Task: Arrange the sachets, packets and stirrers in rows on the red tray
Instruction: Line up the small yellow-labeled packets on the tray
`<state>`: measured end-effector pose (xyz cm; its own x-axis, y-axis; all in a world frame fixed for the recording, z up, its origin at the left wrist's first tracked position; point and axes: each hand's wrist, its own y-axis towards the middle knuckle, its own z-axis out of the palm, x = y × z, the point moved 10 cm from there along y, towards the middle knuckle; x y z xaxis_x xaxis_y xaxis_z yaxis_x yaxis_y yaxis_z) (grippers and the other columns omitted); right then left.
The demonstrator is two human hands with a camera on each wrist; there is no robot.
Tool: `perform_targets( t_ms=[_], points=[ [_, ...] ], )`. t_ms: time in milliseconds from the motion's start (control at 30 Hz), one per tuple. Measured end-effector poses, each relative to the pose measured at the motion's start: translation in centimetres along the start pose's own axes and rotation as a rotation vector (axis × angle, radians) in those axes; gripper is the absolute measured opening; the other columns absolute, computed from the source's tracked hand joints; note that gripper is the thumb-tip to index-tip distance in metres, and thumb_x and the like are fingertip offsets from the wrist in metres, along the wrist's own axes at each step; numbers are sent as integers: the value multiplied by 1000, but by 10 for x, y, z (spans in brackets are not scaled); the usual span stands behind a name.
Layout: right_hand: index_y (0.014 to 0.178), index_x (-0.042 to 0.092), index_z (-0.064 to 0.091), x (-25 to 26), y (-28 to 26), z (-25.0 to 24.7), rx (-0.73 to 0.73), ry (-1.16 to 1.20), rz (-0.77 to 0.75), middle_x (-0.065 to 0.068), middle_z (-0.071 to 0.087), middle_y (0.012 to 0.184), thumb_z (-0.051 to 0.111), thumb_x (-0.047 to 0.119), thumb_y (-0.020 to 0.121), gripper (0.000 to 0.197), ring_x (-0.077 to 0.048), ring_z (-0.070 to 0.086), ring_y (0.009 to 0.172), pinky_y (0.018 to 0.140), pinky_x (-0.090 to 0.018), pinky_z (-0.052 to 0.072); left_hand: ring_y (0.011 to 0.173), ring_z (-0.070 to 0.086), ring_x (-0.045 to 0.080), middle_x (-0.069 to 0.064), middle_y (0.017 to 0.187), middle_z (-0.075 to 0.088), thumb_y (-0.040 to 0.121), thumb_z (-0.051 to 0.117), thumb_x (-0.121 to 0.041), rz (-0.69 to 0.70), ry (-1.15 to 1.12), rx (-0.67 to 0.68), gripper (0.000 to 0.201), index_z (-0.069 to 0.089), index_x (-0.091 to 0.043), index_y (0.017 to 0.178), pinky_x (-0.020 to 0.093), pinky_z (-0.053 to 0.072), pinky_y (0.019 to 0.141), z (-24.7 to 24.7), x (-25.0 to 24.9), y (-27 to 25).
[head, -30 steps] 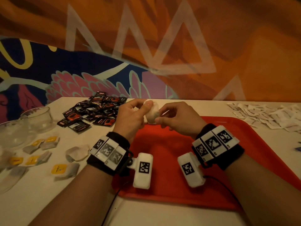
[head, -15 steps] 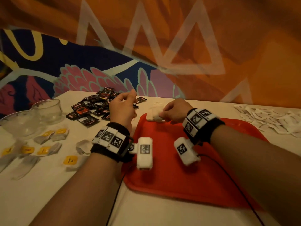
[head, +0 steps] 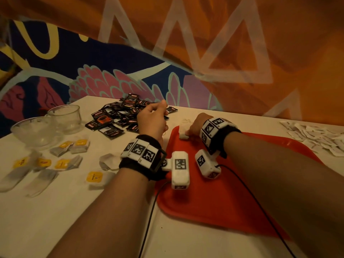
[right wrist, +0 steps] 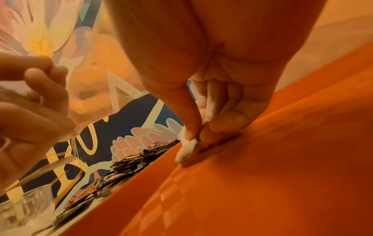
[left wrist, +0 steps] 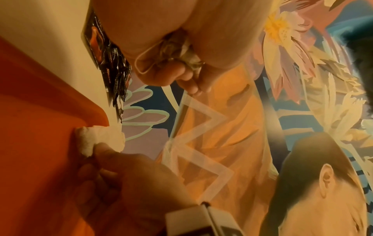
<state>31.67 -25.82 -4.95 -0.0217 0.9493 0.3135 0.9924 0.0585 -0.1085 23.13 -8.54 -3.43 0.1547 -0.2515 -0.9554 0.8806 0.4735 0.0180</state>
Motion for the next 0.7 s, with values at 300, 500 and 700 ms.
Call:
perform_targets(
  t_ms=[300, 500, 700],
  points=[
    [124, 2, 60, 4, 1, 6, 46, 139, -47, -16, 58, 132, 72, 21, 88, 43, -32, 55, 122, 55, -16, 35, 52, 43, 6, -2, 79, 56, 98, 61, -31, -8, 20, 5, 14, 65, -19, 93, 20, 37, 43, 0, 1, 0],
    [120, 9, 63, 0, 1, -4, -17, -15, -49, -8, 64, 108, 71, 45, 86, 50, -29, 62, 100, 80, -32, 49, 51, 40, 7, -2, 75, 53, 99, 59, -33, -37, 0, 45, 21, 66, -14, 102, 18, 34, 40, 4, 6, 2],
    [100, 12, 74, -14, -7, -21, -6, 188, -89, -2, 74, 95, 73, 38, 86, 29, -17, 69, 87, 82, -34, 57, 46, 40, 8, 0, 62, 51, 101, 41, -56, -182, -112, 226, 49, 60, -11, 96, 17, 24, 34, 26, 16, -12]
  ],
)
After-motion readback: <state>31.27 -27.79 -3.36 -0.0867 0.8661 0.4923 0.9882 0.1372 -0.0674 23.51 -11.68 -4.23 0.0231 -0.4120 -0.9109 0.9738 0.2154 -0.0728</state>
